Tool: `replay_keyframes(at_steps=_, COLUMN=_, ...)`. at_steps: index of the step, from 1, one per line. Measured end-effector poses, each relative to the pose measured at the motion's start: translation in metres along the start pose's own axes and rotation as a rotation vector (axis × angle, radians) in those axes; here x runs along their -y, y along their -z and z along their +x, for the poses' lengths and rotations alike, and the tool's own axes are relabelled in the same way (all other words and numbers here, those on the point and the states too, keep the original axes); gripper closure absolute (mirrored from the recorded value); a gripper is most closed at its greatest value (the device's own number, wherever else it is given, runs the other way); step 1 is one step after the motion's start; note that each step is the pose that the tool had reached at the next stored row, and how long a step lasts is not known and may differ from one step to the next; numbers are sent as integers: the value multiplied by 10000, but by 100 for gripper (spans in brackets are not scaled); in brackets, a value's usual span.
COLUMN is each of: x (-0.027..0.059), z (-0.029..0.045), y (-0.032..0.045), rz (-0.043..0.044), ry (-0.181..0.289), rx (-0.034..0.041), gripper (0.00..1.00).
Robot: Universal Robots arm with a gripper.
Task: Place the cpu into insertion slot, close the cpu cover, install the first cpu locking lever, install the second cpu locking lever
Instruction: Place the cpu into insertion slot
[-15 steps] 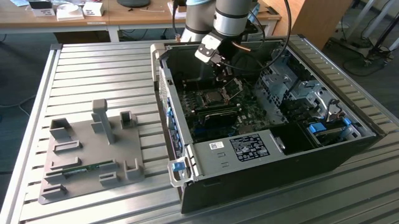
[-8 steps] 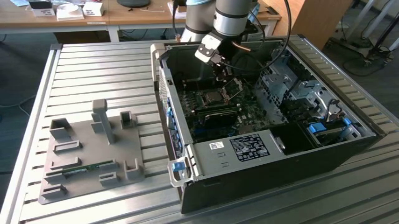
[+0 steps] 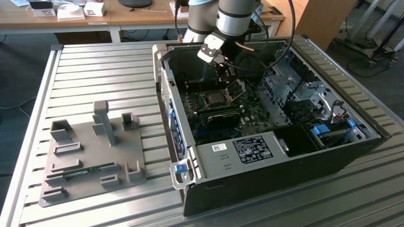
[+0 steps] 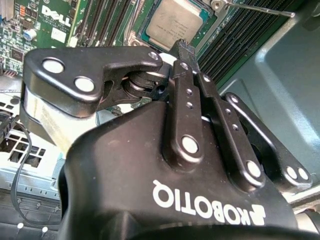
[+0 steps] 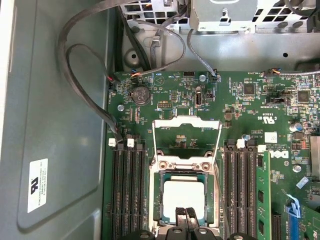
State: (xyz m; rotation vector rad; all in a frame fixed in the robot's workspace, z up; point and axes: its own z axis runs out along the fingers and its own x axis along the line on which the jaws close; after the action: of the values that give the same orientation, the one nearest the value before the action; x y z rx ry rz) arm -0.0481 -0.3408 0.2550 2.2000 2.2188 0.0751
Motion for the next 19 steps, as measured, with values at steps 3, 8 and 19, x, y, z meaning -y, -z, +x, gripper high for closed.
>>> replay_keyframes(at_steps=3, x=0, z=0, y=0, rz=0, ry=0, rx=-1, gripper=89)
replay_keyframes(at_steps=8, x=-9, z=0, y=1, rz=1, ry=0, rx=1, gripper=89)
replay_keyframes(at_steps=19, x=-88, z=-1, y=-3, rz=0, ry=0, rx=0, gripper=89)
